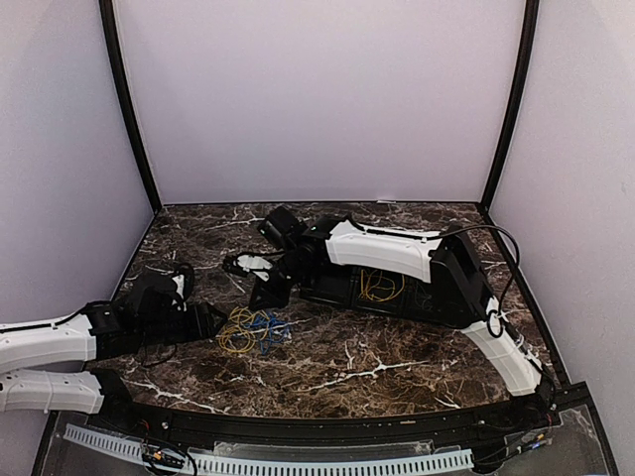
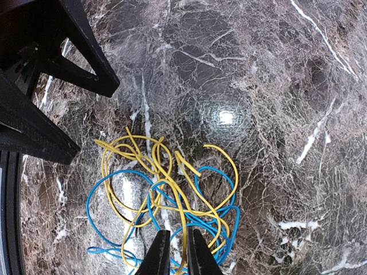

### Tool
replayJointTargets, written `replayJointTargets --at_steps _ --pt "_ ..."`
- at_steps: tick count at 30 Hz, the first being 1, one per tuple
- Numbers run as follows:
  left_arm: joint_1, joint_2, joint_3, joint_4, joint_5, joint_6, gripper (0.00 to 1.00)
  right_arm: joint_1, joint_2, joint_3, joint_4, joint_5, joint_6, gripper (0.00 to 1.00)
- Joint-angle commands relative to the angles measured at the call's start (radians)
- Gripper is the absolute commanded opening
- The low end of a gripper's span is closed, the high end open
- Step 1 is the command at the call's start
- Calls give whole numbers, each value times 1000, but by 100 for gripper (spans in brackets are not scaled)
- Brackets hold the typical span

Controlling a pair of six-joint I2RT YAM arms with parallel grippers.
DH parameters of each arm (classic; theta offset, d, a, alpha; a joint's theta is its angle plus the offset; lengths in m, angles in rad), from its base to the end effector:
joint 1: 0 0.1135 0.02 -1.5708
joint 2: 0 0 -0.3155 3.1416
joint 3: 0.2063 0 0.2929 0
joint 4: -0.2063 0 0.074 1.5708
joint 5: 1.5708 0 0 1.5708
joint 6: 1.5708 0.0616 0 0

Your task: Untangle the cables

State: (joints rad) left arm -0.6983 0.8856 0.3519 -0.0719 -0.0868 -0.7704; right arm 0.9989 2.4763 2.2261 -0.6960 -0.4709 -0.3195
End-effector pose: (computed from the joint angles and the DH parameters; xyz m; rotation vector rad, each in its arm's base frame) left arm 0.1635 -0.1303 0.1865 -0.1334 2.2673 -0.7240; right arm 0.3208 0.5501 0.1908 -1.7355 1.9141 0.8598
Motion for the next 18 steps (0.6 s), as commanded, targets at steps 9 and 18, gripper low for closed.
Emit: replayJointTargets --at_steps 9,18 --pt "5 -5 -26 43 13 26 62 3 19 35 3 7 17 0" --pt "-5 -76 -179 407 59 108 68 4 -158 -30 10 -67 41 0"
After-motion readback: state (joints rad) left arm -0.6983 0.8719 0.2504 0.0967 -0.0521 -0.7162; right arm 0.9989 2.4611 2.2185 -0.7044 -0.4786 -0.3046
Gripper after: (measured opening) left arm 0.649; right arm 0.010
